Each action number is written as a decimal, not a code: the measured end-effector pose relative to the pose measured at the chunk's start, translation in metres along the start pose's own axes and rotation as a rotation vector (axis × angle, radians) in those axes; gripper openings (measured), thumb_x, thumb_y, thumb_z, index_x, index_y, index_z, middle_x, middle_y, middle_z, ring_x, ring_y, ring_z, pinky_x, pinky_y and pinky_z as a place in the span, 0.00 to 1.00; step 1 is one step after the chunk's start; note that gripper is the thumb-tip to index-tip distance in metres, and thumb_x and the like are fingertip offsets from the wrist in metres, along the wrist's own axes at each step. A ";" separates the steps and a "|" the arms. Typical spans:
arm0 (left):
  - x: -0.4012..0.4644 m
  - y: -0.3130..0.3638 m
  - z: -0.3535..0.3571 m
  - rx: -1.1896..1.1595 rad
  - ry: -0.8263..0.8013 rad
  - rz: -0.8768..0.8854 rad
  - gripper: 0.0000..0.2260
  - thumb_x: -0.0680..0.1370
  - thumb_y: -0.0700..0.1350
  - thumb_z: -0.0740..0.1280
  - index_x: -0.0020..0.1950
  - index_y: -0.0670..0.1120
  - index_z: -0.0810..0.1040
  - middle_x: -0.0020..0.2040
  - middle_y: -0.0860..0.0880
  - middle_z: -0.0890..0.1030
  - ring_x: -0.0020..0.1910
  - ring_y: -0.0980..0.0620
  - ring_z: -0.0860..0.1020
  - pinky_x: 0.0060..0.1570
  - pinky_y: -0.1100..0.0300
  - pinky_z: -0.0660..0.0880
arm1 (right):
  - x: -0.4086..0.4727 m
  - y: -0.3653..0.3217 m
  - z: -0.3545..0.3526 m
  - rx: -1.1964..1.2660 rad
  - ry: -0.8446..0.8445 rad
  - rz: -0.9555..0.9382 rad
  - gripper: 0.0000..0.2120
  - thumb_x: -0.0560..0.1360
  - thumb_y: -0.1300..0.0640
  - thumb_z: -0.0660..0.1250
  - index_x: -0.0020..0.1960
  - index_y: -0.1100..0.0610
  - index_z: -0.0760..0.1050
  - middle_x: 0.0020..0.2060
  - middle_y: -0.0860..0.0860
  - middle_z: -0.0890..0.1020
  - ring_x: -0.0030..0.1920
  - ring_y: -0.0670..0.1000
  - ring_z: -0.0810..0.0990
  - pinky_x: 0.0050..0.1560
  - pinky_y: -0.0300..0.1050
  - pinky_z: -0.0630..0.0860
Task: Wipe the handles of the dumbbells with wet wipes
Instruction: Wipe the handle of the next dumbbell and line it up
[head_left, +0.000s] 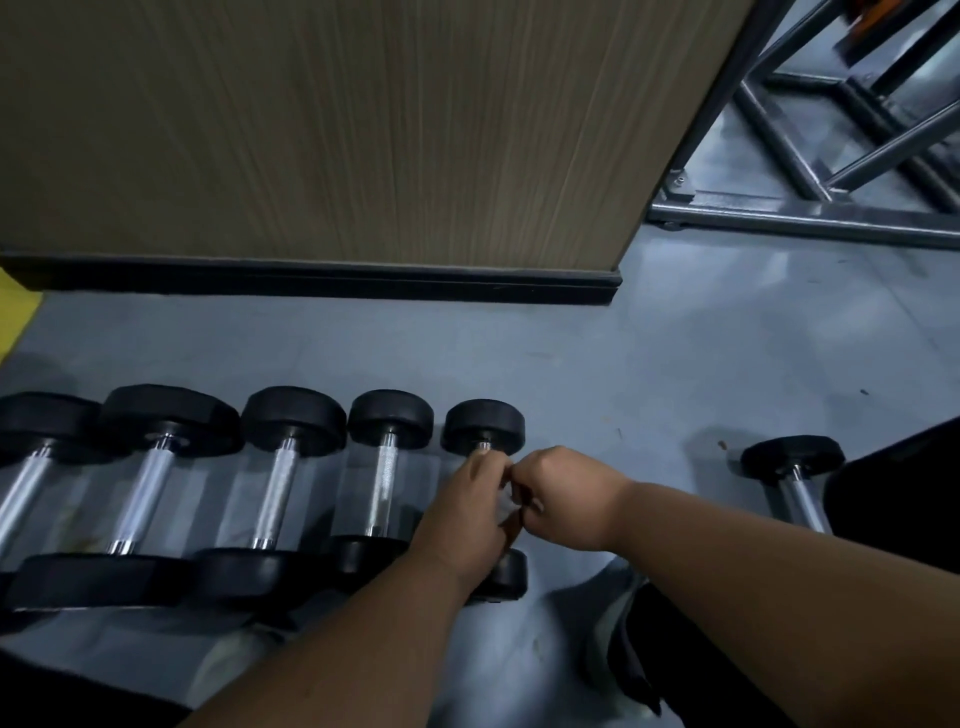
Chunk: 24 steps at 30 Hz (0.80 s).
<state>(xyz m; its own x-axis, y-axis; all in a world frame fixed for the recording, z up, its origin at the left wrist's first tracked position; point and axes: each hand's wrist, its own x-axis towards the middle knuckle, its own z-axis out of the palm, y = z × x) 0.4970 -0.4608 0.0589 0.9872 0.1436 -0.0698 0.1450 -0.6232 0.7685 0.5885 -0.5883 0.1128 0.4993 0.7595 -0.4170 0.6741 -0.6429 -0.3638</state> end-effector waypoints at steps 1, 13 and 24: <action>-0.002 -0.004 0.000 -0.005 -0.014 -0.007 0.14 0.73 0.45 0.73 0.52 0.53 0.70 0.53 0.55 0.73 0.49 0.53 0.75 0.46 0.53 0.74 | 0.002 -0.004 0.001 -0.008 -0.014 0.007 0.05 0.72 0.63 0.64 0.45 0.56 0.77 0.44 0.53 0.82 0.44 0.56 0.79 0.44 0.47 0.75; -0.002 -0.009 0.008 -0.120 -0.097 -0.052 0.05 0.79 0.49 0.63 0.53 0.59 0.75 0.57 0.48 0.79 0.60 0.44 0.77 0.62 0.49 0.75 | 0.005 -0.029 0.025 0.142 0.037 0.276 0.06 0.76 0.59 0.64 0.50 0.58 0.78 0.48 0.56 0.83 0.47 0.56 0.79 0.43 0.41 0.68; 0.000 -0.055 0.013 0.049 -0.206 -0.015 0.13 0.74 0.42 0.64 0.58 0.51 0.76 0.55 0.56 0.71 0.51 0.51 0.77 0.51 0.48 0.77 | 0.025 -0.037 0.081 0.453 0.200 0.541 0.09 0.74 0.59 0.65 0.37 0.48 0.71 0.36 0.48 0.79 0.40 0.52 0.78 0.40 0.42 0.71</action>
<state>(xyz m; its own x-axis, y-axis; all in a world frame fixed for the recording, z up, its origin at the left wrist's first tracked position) 0.4898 -0.4370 0.0085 0.9769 -0.0034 -0.2136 0.1583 -0.6595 0.7349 0.5323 -0.5539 0.0485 0.8175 0.2996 -0.4919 0.0353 -0.8785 -0.4764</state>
